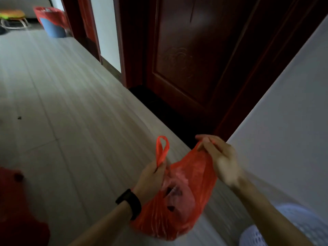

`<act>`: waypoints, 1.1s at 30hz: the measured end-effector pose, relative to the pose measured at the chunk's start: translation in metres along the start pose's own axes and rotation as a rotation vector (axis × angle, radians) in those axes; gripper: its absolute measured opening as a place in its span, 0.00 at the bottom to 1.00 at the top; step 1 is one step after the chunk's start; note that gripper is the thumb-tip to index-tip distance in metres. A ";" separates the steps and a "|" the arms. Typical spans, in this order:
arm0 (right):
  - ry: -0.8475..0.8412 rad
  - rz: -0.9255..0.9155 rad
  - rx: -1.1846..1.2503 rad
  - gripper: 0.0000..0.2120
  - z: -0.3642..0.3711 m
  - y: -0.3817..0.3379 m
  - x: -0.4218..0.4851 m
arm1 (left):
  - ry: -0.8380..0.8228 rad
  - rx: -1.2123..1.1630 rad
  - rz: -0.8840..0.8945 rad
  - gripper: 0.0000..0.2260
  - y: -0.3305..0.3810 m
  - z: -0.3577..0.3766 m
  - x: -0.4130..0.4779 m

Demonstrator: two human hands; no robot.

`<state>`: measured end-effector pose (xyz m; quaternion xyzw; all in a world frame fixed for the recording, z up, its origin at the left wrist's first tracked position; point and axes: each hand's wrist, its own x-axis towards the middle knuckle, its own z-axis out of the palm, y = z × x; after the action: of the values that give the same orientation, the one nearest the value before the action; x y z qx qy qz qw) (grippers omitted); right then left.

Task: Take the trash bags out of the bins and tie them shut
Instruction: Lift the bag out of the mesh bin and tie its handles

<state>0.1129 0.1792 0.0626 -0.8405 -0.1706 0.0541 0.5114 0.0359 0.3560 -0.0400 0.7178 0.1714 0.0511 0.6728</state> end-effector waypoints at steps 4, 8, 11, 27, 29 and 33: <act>0.038 -0.010 -0.053 0.19 0.005 0.004 0.009 | -0.159 -0.062 0.133 0.13 0.019 0.027 0.004; 0.042 0.014 -0.111 0.20 -0.001 0.009 0.011 | -0.439 0.348 0.136 0.09 0.031 0.056 -0.009; 0.005 0.063 -0.059 0.19 -0.012 0.016 0.010 | -0.230 0.574 0.207 0.18 0.022 0.062 -0.009; -0.276 -0.187 -0.199 0.21 0.076 0.130 -0.056 | -0.490 0.002 -0.210 0.19 0.022 0.026 0.009; -0.107 -0.198 -0.263 0.19 0.091 0.131 -0.058 | -0.387 -0.052 -0.230 0.19 0.023 0.022 0.012; 0.083 0.014 -0.221 0.21 0.106 0.147 -0.060 | -0.012 -0.150 -0.139 0.12 0.001 0.000 0.011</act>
<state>0.0628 0.1866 -0.1214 -0.8944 -0.1483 0.0039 0.4219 0.0463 0.3597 -0.0407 0.6521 0.2126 0.0128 0.7276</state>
